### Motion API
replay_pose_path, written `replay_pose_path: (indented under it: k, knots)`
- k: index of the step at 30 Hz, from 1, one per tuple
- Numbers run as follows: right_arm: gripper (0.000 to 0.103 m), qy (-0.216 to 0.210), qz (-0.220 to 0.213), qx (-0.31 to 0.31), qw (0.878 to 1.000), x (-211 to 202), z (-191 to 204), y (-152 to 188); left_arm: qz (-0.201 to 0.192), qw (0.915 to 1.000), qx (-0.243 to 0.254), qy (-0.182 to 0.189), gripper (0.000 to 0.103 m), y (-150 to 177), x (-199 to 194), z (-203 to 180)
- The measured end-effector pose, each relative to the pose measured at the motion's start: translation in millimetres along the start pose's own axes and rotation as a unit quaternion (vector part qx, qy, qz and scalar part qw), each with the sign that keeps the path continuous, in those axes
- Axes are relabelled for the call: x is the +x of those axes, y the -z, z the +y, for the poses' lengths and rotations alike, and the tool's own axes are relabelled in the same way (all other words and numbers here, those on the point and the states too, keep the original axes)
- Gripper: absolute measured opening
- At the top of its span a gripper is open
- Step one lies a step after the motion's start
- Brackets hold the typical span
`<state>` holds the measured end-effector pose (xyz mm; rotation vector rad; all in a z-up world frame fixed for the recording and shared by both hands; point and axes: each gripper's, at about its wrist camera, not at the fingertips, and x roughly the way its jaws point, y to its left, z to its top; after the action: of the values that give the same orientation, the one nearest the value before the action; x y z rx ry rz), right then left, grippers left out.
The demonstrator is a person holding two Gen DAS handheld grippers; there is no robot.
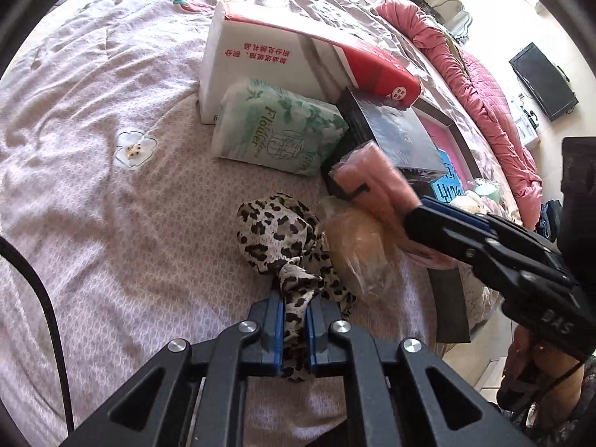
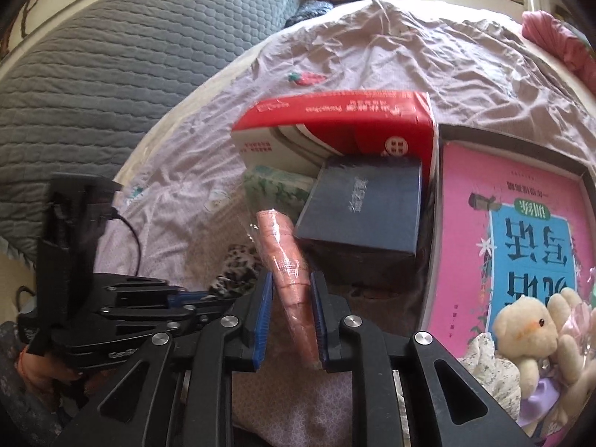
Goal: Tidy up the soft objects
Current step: 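Lift the leopard cloth with the left tool while the right lifts the pink item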
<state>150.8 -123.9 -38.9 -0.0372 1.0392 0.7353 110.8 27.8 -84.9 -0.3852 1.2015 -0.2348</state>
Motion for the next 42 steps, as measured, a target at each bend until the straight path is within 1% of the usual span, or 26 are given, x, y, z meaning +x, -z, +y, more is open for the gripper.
replay_pose_path:
  k: [3, 6, 7, 9, 12, 14, 16, 19, 22, 26, 27, 29, 32, 33, 36, 42]
  knots:
    - [0.023, 0.005, 0.002, 0.000, 1.000, 4.8, -1.3, -0.6, -0.003, 1.0000, -0.002, -0.001, 0.009, 0.8, -2.9, -1.2]
    - [0.037, 0.017, 0.007, -0.004, 1.000, 9.5, -2.2, -0.8, -0.005, 1.0000, -0.001, -0.002, 0.009, 2.1, -5.7, -1.1]
    - [0.039, 0.018, 0.010, -0.006, 1.000, 10.9, -2.4, -0.8, -0.005, 1.0000, -0.001, -0.003, 0.009, 2.4, -6.3, -1.8]
    - [0.041, 0.022, 0.013, -0.010, 1.000, 14.3, -1.6, -0.2, -0.006, 1.0000, -0.001, -0.004, 0.009, 2.6, -7.2, -2.0]
    - [0.041, 0.024, 0.014, -0.020, 0.999, 18.9, 1.2, 0.0, -0.007, 1.0000, -0.002, -0.005, 0.009, 2.9, -8.2, -2.4]
    - [0.039, 0.017, 0.015, -0.022, 1.000, 21.5, 1.6, 0.7, -0.009, 0.9999, -0.006, -0.004, 0.009, 3.3, -8.9, -0.9]
    - [0.037, 0.003, 0.016, -0.008, 1.000, 22.9, -2.7, 1.1, -0.010, 0.9999, -0.010, -0.003, 0.009, 3.9, -10.2, 0.3]
    - [0.033, -0.023, 0.011, 0.017, 1.000, 17.3, -10.4, 3.3, -0.017, 0.9998, -0.010, -0.004, 0.009, 5.3, -15.9, 0.5]
    - [0.031, -0.037, 0.003, 0.029, 0.999, 7.4, -12.9, 3.9, -0.026, 0.9996, -0.008, -0.004, 0.009, 6.2, -24.1, -1.6]
    - [0.028, -0.038, -0.018, 0.034, 0.999, -9.1, -11.8, 1.3, -0.045, 0.9989, -0.001, -0.010, 0.009, 5.8, -42.9, -6.1]
    - [0.025, -0.036, -0.024, 0.033, 0.999, -15.0, -10.6, -0.3, -0.051, 0.9986, 0.002, -0.012, 0.009, 5.4, -48.5, -8.5]
    - [0.022, -0.034, -0.034, 0.029, 0.998, -23.2, -8.7, -2.4, -0.059, 0.9982, 0.004, -0.011, 0.009, 5.1, -56.1, -12.1]
    - [0.019, -0.030, -0.042, 0.026, 0.998, -31.8, -6.6, -4.3, -0.069, 0.9975, 0.008, -0.013, 0.009, 4.8, -66.3, -18.4]
    - [0.018, -0.032, -0.042, 0.024, 0.998, -34.0, -5.8, -4.4, -0.071, 0.9973, 0.009, -0.013, 0.009, 4.4, -68.8, -20.2]
    - [0.018, -0.019, -0.036, 0.015, 0.999, -35.2, -2.2, -3.0, -0.078, 0.9968, 0.010, -0.014, 0.009, 5.8, -76.1, -26.8]
    - [0.017, -0.011, -0.008, 0.029, 0.999, -18.3, -13.6, 12.5, -0.086, 0.9961, 0.013, -0.017, 0.009, 8.5, -85.4, -42.1]
